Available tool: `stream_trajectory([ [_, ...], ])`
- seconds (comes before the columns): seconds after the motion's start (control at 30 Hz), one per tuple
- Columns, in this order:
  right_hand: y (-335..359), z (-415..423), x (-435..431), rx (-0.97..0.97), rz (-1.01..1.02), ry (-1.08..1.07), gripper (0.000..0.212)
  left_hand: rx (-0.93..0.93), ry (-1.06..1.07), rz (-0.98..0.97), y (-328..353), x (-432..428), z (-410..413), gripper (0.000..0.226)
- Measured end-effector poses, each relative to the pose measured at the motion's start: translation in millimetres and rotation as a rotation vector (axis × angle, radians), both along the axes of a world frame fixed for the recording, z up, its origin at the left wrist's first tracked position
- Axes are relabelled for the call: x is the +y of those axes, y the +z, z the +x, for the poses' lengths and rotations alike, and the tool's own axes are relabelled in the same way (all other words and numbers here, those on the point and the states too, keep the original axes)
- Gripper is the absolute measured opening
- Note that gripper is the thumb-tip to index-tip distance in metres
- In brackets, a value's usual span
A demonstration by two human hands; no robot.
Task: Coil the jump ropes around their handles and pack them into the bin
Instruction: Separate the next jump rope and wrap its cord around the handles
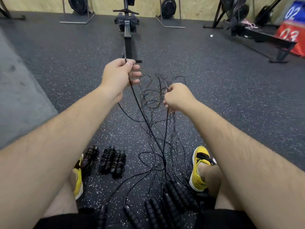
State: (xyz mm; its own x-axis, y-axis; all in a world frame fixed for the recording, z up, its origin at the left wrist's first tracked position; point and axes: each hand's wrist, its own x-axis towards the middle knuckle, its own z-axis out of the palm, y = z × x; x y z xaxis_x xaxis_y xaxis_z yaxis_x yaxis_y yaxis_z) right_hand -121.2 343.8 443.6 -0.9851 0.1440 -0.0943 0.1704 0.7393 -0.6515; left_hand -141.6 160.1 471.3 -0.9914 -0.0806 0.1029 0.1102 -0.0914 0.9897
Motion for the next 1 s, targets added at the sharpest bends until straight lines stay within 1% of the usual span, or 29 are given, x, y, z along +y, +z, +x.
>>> stream_trajectory([
  [0.07,8,6,6,-0.063,0.239,-0.019,0.008,0.004,0.017,0.002,2,-5,-1,0.017],
  [0.1,8,8,7,-0.106,0.352,-0.021,0.012,0.007,0.011,0.004,3,-6,0,0.017],
  [0.13,8,11,8,-0.143,0.43,-0.029,0.025,0.01,0.002,0.003,3,-7,1,0.017],
  [0.17,6,12,8,-0.157,0.456,-0.041,0.04,0.013,-0.006,0.003,4,-6,2,0.017],
  [0.2,4,15,7,-0.137,0.425,-0.03,0.051,0.018,-0.014,0.001,4,-5,4,0.017],
  [0.23,2,15,3,-0.099,0.349,0.033,0.058,0.026,-0.026,0.001,4,-3,6,0.017],
  [0.27,2,16,-1,-0.056,0.229,0.137,0.062,0.039,-0.047,-0.001,5,-2,8,0.016],
  [0.33,2,17,-13,-0.051,-0.088,0.354,0.063,0.073,-0.097,-0.009,6,0,11,0.016],
  [0.37,2,18,-20,-0.072,-0.178,0.427,0.058,0.088,-0.117,-0.012,7,0,13,0.017],
  [0.43,0,19,-35,-0.055,-0.204,0.495,0.032,0.108,-0.132,-0.013,9,0,15,0.017],
  [0.47,-1,19,-40,-0.022,-0.218,0.491,0.022,0.114,-0.129,-0.006,9,-2,14,0.017],
  [0.5,-1,18,-44,0.008,-0.248,0.471,0.019,0.118,-0.128,0.005,10,-3,15,0.016],
  [0.57,1,16,-46,0.033,-0.306,0.425,0.03,0.126,-0.135,0.027,12,-8,15,0.016],
  [0.6,3,17,-47,0.034,-0.302,0.431,0.032,0.134,-0.144,0.03,13,-11,16,0.017],
  [0.67,6,18,-49,0.073,-0.199,0.451,0.025,0.161,-0.16,-0.004,15,-16,17,0.018],
  [0.7,6,18,-50,0.113,-0.146,0.433,0.025,0.186,-0.162,-0.043,16,-19,18,0.017],
  [0.73,6,17,-52,0.154,-0.117,0.398,0.036,0.216,-0.161,-0.088,17,-21,20,0.017],
  [0.77,6,16,-53,0.183,-0.125,0.352,0.059,0.245,-0.168,-0.129,19,-23,22,0.017],
  [0.83,7,12,-55,0.189,-0.213,0.253,0.114,0.295,-0.224,-0.176,22,-27,26,0.017],
  [0.87,8,10,-55,0.18,-0.254,0.231,0.132,0.319,-0.265,-0.192,24,-29,28,0.018],
  [0.9,7,7,-55,0.16,-0.289,0.227,0.141,0.34,-0.302,-0.209,25,-30,32,0.018],
  [0.93,8,5,-55,0.141,-0.316,0.228,0.144,0.356,-0.331,-0.221,26,-31,34,0.019],
  [0.97,7,1,-55,0.139,-0.343,0.226,0.142,0.362,-0.351,-0.224,26,-33,37,0.019],
  [1.0,7,-2,-57,0.16,-0.366,0.216,0.132,0.364,-0.356,-0.224,24,-34,37,0.019],
])
